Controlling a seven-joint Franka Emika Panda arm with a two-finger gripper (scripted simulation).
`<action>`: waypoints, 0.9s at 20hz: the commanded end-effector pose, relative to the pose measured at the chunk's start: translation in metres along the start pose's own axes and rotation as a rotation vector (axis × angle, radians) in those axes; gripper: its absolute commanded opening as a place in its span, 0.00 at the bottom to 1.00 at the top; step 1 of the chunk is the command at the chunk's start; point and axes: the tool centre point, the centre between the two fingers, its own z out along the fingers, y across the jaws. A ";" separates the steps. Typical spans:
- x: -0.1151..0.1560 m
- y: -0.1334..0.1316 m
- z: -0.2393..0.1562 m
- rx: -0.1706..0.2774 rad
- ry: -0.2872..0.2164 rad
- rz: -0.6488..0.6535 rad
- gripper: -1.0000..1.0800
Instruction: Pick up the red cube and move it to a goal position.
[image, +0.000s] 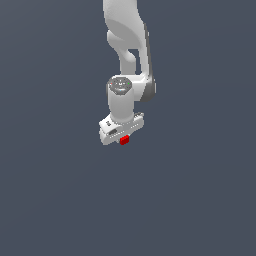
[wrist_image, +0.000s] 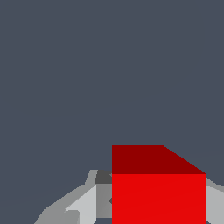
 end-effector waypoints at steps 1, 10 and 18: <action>0.008 -0.005 -0.025 -0.001 0.001 0.000 0.00; 0.040 -0.023 -0.121 -0.001 0.001 -0.001 0.00; 0.066 -0.035 -0.194 -0.001 0.001 -0.001 0.00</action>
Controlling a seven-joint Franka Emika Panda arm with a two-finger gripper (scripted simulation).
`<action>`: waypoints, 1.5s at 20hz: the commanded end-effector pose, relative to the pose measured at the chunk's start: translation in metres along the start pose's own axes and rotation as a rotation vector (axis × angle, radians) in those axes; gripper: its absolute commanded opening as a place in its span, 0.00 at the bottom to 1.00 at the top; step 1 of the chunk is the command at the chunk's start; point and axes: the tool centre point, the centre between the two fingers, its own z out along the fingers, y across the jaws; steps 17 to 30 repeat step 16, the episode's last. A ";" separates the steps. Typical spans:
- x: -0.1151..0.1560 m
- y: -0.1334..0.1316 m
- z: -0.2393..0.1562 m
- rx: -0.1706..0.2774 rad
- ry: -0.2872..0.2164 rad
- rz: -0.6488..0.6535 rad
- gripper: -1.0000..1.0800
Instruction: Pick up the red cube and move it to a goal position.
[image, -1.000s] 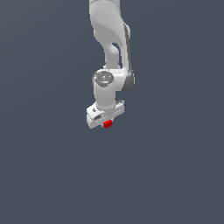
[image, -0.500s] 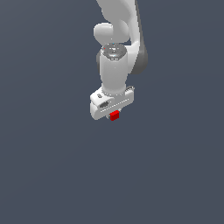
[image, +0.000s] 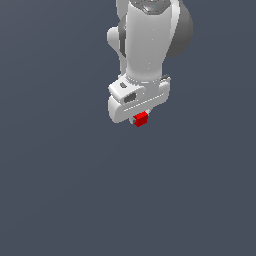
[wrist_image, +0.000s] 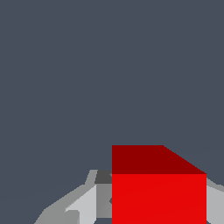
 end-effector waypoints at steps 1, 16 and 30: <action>0.007 -0.003 -0.019 0.001 -0.001 0.001 0.00; 0.025 -0.008 -0.061 0.001 -0.001 0.001 0.00; 0.025 -0.008 -0.061 0.001 -0.001 0.001 0.00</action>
